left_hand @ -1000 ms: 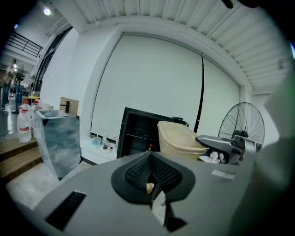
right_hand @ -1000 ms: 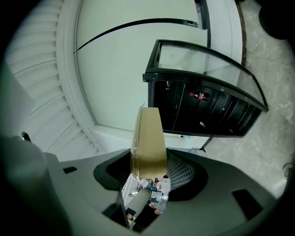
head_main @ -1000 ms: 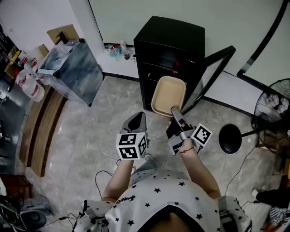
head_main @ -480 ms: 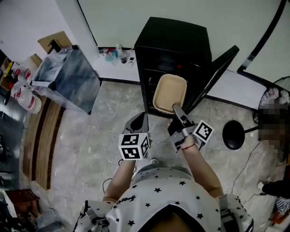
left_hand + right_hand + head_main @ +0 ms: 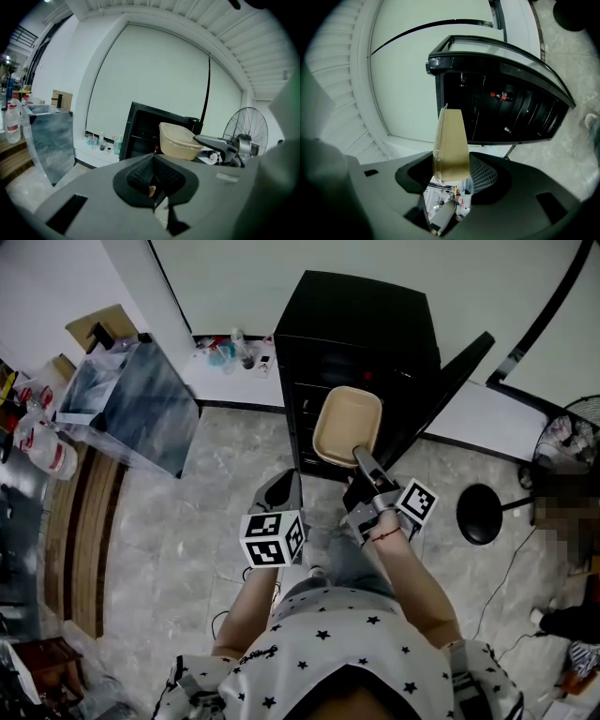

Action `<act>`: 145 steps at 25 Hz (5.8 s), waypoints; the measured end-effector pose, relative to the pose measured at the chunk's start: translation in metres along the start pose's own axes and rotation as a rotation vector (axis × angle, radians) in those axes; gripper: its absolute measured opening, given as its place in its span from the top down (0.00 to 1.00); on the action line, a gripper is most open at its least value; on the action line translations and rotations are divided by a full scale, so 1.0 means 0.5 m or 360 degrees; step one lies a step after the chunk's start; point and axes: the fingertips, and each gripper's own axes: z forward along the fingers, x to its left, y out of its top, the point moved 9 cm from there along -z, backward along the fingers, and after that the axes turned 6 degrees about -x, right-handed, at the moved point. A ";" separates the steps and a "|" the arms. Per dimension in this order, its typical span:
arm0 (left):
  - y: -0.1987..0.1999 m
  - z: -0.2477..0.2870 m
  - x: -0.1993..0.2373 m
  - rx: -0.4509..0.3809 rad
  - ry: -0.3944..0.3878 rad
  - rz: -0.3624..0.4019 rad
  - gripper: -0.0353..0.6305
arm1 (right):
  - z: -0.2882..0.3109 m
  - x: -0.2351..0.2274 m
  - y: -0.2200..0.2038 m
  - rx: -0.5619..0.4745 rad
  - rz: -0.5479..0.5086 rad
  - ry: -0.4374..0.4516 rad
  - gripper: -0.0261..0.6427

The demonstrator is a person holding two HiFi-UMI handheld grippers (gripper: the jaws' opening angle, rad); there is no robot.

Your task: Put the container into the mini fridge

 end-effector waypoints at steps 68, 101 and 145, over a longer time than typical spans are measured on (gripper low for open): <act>-0.001 0.255 0.030 0.0116 0.0002 -0.0069 0.93 | 0.335 -0.154 0.213 -0.0293 0.0317 -0.0114 0.63; -0.013 0.180 -0.019 0.0081 -0.0026 -0.0031 0.93 | 0.211 -0.112 0.187 -0.0190 0.0003 -0.0174 0.49; -0.074 -0.087 -0.076 0.0034 -0.0057 0.0066 0.93 | -0.147 0.079 -0.077 0.0237 -0.1923 -0.0261 0.97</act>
